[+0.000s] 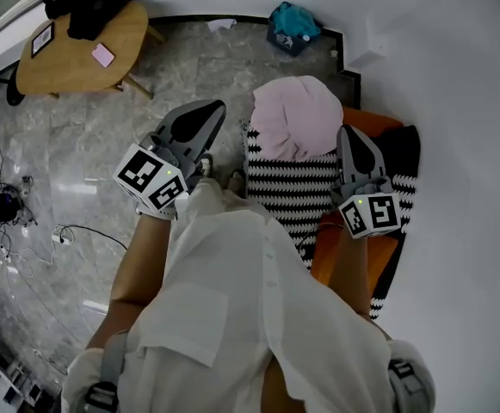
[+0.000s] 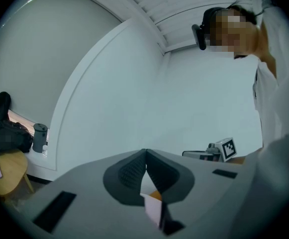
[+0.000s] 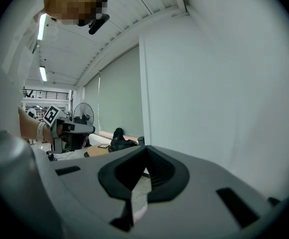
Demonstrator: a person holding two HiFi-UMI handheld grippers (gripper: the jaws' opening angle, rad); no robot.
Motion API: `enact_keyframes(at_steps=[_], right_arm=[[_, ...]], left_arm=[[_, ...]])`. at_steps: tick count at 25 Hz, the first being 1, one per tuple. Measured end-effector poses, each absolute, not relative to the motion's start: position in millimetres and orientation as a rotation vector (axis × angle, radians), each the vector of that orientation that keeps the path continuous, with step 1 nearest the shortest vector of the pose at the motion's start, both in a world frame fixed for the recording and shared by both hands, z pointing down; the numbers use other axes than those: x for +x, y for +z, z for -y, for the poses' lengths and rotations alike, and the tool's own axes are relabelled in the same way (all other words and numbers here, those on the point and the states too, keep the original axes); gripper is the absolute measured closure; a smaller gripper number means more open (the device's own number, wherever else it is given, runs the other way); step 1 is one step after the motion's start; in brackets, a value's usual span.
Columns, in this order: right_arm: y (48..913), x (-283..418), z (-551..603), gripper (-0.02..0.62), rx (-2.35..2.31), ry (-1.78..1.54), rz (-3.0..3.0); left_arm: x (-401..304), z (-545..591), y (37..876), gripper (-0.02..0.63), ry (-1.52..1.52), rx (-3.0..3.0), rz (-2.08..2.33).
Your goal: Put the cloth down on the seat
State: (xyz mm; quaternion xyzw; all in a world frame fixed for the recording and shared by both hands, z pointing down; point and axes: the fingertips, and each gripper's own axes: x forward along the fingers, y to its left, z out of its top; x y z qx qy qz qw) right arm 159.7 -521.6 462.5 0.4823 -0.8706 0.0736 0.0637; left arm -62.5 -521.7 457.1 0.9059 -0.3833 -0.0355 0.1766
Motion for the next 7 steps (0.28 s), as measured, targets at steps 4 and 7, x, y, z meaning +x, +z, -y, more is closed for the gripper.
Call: enact_keyframes(at_steps=[4,7], right_arm=[[465.3,158.2,521.8,0.586,1.451,0.234,2.632],[467.6,159.2,520.9,0.586,1.447,0.242,2.629]], left_arm=[[-62.1,520.7,460.4,0.591,-0.104,2.552,1.087],[-59.6,519.2,462.3,0.591,-0.119,2.554,1.081]])
